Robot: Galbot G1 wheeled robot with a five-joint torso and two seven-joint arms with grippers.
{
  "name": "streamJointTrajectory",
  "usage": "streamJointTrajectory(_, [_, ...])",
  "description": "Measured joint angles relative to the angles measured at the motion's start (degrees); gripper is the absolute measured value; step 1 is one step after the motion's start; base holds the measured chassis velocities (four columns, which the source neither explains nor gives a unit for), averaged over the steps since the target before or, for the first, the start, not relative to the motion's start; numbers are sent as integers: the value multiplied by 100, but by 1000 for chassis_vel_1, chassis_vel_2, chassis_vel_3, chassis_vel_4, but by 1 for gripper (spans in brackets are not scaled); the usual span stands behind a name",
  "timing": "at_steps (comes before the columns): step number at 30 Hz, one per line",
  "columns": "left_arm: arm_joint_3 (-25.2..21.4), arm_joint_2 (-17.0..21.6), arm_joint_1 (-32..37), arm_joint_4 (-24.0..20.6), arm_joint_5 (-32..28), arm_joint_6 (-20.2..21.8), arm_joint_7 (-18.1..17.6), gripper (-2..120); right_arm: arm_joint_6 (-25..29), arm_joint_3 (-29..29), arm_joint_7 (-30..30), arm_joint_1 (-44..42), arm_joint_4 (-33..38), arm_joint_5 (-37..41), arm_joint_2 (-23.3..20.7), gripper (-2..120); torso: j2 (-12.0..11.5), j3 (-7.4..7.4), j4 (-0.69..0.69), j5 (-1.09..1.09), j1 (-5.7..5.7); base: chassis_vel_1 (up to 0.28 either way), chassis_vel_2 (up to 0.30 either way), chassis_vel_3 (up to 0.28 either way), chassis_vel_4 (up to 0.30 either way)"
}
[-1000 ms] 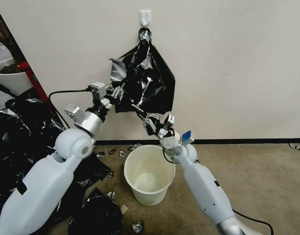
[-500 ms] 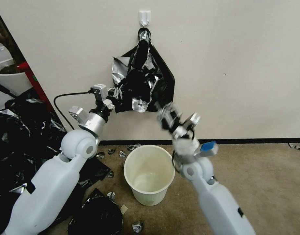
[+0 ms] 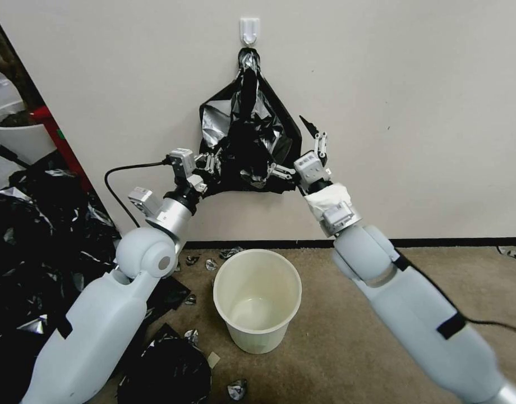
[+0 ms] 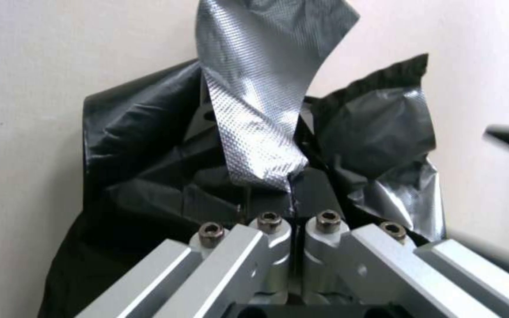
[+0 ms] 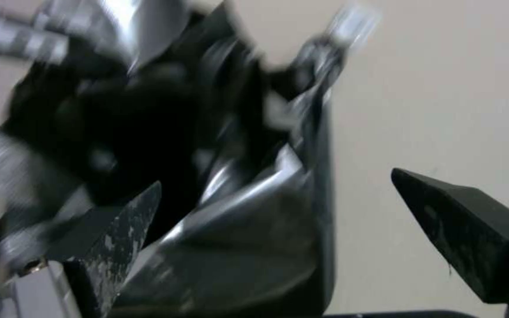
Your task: Place a trash bag onto the trash bin.
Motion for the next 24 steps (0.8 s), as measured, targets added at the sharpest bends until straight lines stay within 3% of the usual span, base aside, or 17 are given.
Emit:
streamJointTrajectory(1, [-9, 22, 23, -43, 3, 2, -2, 0, -433, -163, 0, 177, 129, 265, -68, 100, 0, 0, 0, 1, 0, 0, 0, 0, 0])
streamJointTrajectory(10, [-62, 114, 71, -161, 22, 10, -10, 0, -1499, -1070, 260, 1425, -341, 156, -115, 100, 0, 0, 1, 0, 0, 0, 0, 0, 0])
streamJointTrajectory(19, [-208, 109, 260, -292, 18, 10, -13, 0, -1694, -1157, 24, 1619, -759, -166, 140, 100, 0, 0, 1, 0, 0, 0, 0, 0, 0])
streamJointTrajectory(24, [-257, 115, 319, -333, 10, 11, -13, 0, -1688, -1089, -128, 1622, -961, -163, 235, 83, 0, 0, 1, 0, 0, 0, 0, 0, 0])
